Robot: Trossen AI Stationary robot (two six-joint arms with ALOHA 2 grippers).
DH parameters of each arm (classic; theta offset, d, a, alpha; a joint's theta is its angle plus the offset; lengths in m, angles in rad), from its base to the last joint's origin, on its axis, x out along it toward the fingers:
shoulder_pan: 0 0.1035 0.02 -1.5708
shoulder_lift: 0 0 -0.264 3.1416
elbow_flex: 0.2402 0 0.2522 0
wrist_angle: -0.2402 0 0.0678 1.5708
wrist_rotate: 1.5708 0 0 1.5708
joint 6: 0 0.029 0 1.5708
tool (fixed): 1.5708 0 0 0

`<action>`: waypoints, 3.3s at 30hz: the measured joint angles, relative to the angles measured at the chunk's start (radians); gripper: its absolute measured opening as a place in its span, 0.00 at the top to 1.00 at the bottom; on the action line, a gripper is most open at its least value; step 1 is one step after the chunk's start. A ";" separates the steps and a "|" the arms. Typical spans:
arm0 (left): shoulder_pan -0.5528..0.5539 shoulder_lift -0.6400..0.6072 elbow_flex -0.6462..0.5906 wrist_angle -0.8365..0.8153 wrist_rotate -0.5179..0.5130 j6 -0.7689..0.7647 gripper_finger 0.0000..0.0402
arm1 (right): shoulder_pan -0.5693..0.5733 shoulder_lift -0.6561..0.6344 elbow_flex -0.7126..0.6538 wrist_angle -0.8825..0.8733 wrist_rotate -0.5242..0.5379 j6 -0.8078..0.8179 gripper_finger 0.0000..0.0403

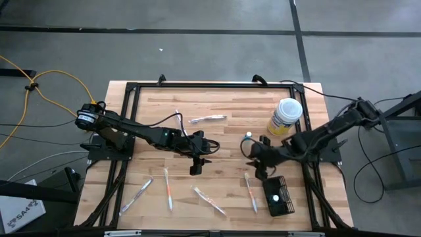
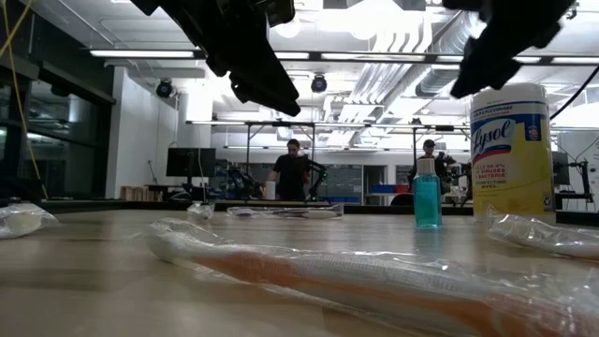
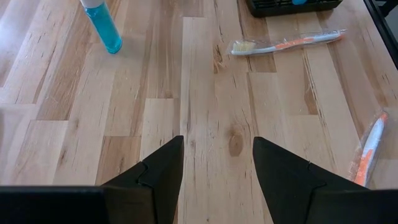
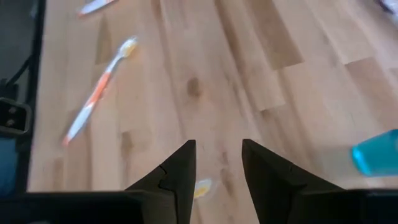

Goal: Pick & Place toothbrushing station
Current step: Put the blue mouthwash into the mesh organizer

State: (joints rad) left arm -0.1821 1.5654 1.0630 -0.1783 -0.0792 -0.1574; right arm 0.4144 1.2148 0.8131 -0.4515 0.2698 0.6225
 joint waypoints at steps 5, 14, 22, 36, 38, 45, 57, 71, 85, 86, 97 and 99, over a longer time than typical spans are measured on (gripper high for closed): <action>0.000 0.000 0.000 0.000 0.000 0.000 0.53 | -0.077 0.000 0.000 0.000 -0.016 -0.035 0.70; 0.000 0.000 0.000 0.000 -0.002 0.002 0.53 | -0.194 -0.013 0.000 0.085 -0.137 -0.070 0.70; 0.004 0.000 0.000 -0.001 -0.004 0.055 0.53 | -0.235 -0.020 0.000 0.216 -0.180 -0.275 0.70; 0.002 0.000 0.000 0.000 -0.004 0.052 0.53 | -0.287 0.010 0.215 -0.083 -0.162 -0.480 0.70; 0.002 0.000 0.000 0.000 -0.004 0.052 0.53 | -0.312 0.022 0.260 -0.125 -0.164 -0.492 0.70; 0.002 0.000 0.000 -0.001 -0.004 0.052 0.53 | -0.430 0.068 0.310 -0.312 -0.168 -0.535 0.70; 0.002 -0.006 0.000 -0.101 -0.009 0.134 0.53 | -0.550 0.134 0.310 -0.353 -0.227 -0.601 0.70; 0.070 -0.100 -0.001 -0.271 -0.031 0.115 0.54 | -0.587 0.135 0.310 -0.437 -0.255 -0.598 0.70; 0.105 -0.096 -0.001 -0.289 -0.027 0.077 0.54 | -0.587 0.141 0.310 -0.467 -0.253 -0.633 0.70; 0.105 -0.096 -0.001 -0.289 -0.027 0.077 0.54 | -0.585 0.148 0.310 -0.465 -0.254 -0.640 0.70; 0.104 -0.096 -0.001 -0.286 -0.027 0.067 0.54 | -0.585 0.269 0.310 -0.462 -0.270 -0.680 0.70; 0.104 -0.096 -0.001 -0.285 -0.027 0.067 0.54 | -0.586 0.282 0.310 -0.459 -0.270 -0.680 0.70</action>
State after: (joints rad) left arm -0.0784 1.4693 1.0622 -0.4637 -0.1062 -0.0906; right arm -0.1711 1.4970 1.1229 -0.9105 -0.0002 -0.0570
